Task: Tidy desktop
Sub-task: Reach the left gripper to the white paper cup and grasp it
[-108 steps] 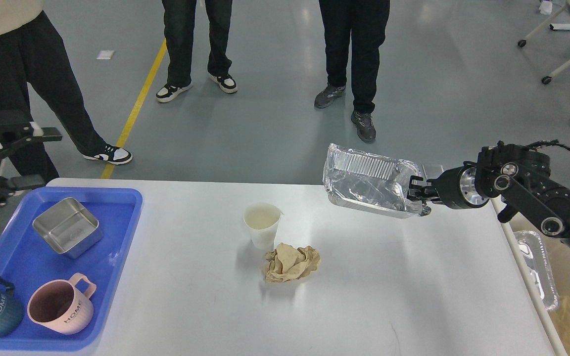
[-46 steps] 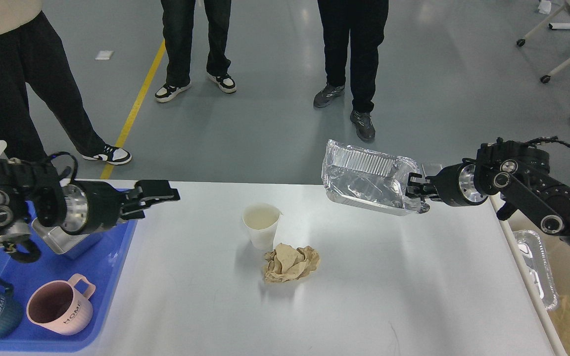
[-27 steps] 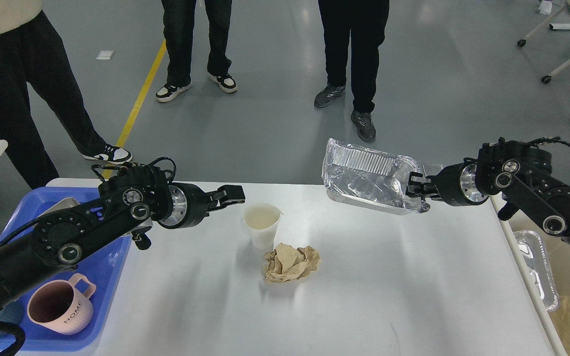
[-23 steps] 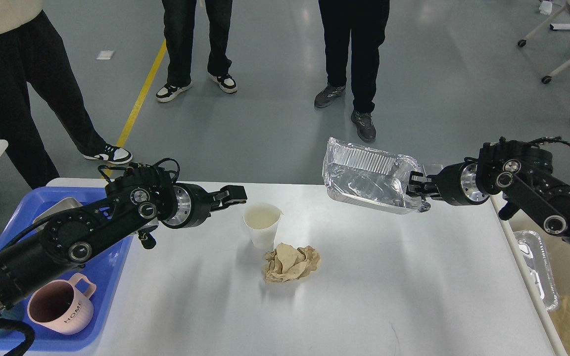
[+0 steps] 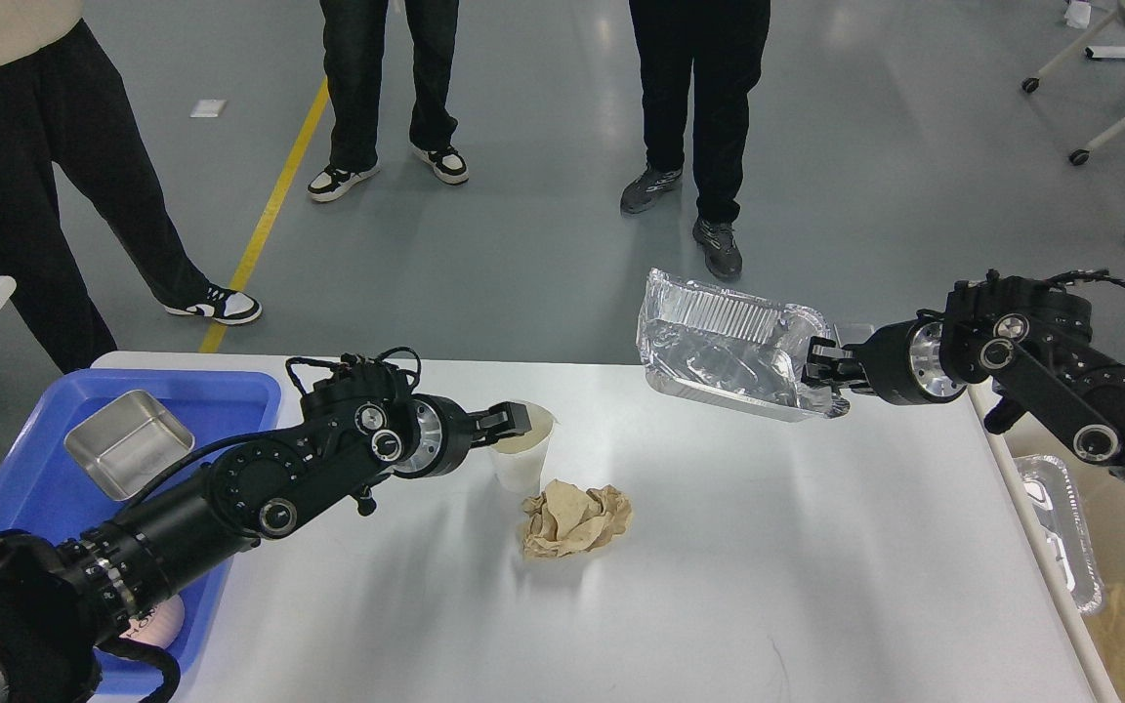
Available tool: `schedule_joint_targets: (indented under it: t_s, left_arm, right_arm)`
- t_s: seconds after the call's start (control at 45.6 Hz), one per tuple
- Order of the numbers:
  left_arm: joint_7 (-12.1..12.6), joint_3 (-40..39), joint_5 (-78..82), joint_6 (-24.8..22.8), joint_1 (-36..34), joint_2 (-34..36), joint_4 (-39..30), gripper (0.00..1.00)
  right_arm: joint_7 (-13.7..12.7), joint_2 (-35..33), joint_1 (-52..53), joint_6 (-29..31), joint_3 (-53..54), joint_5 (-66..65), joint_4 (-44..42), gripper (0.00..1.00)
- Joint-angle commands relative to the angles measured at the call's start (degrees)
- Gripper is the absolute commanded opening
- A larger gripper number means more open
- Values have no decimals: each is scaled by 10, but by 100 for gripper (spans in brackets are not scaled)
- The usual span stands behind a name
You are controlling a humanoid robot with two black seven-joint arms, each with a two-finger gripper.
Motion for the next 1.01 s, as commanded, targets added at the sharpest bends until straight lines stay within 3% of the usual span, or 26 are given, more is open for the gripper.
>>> schedule_joint_targets:
  t_s: [0.0,0.241,0.482,0.701,0.789,0.898,0.986]
  left_arm:
    - [-9,8,10,2,0,-18,26,69]
    - [-10,8,21,3,1,-17,28,47]
    - [-9,8,20,-1,1,-13,28,3]
    - [-2,3,13,-32,-1,-3,14,0]
    - [5,-9,9,-85,-12,34,-26,0]
    - [44,-39,-49,-159,-61,119,-114,1]
    - [61,-39,-128,-224,-113,207,-168,1]
  right_arm:
    - [0,-1,-1,0,0,1,0,0]
    - [1,0,-3,0,0,0,0,0]
    - [2,0,-7,0,1,0,0,0]
    - [2,-1,-8,0,1,0,0,0]
    - [2,-1,-8,0,1,1,0,0]
    - [2,-1,-9,0,3,1,0,0]
    - [2,-1,-9,1,3,1,0,0]
